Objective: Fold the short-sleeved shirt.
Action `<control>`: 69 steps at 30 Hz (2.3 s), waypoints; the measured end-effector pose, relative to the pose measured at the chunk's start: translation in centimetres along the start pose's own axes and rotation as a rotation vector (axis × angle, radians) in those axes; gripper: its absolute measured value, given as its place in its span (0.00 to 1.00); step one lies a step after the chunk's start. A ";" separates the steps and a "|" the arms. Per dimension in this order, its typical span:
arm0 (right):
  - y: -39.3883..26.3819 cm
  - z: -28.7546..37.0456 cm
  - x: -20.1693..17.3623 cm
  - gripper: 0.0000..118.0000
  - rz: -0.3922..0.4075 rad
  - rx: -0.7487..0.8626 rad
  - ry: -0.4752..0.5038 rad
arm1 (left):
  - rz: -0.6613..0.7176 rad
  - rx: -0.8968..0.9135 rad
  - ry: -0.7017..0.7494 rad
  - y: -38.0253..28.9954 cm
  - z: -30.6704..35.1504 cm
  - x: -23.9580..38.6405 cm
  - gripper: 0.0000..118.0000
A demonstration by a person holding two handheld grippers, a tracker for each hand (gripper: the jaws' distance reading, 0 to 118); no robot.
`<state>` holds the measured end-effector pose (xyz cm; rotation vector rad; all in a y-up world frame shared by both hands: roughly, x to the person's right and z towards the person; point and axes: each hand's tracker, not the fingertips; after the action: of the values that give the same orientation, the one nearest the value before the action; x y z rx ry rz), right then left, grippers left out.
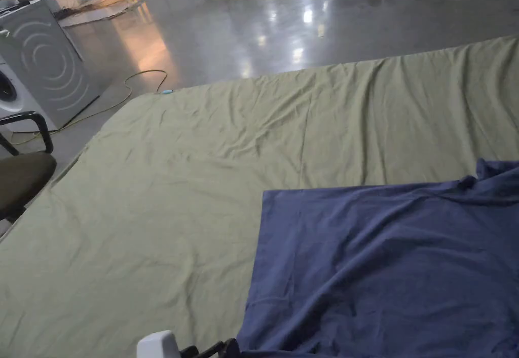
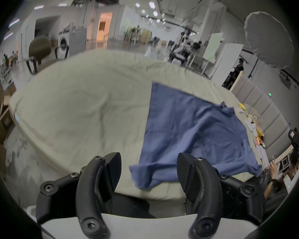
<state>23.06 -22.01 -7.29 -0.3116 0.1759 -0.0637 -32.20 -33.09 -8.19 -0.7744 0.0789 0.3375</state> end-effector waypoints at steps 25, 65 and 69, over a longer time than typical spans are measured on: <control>-3.4 0.7 4.8 0.02 -0.025 -0.203 -0.193 | -0.184 -0.294 0.050 -1.2 -7.8 2.0 0.06; -0.1 -24.3 10.6 0.05 -0.020 -0.419 -0.117 | -0.246 -0.081 0.050 14.4 -13.8 6.1 0.06; 0.1 -28.9 10.3 0.04 0.022 -0.439 -0.153 | -0.225 -0.081 0.072 15.8 -16.7 6.8 0.06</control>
<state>27.93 -31.47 -36.05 -0.7495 0.0389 0.0222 -30.03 -32.37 -32.05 -0.8665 0.0458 0.0997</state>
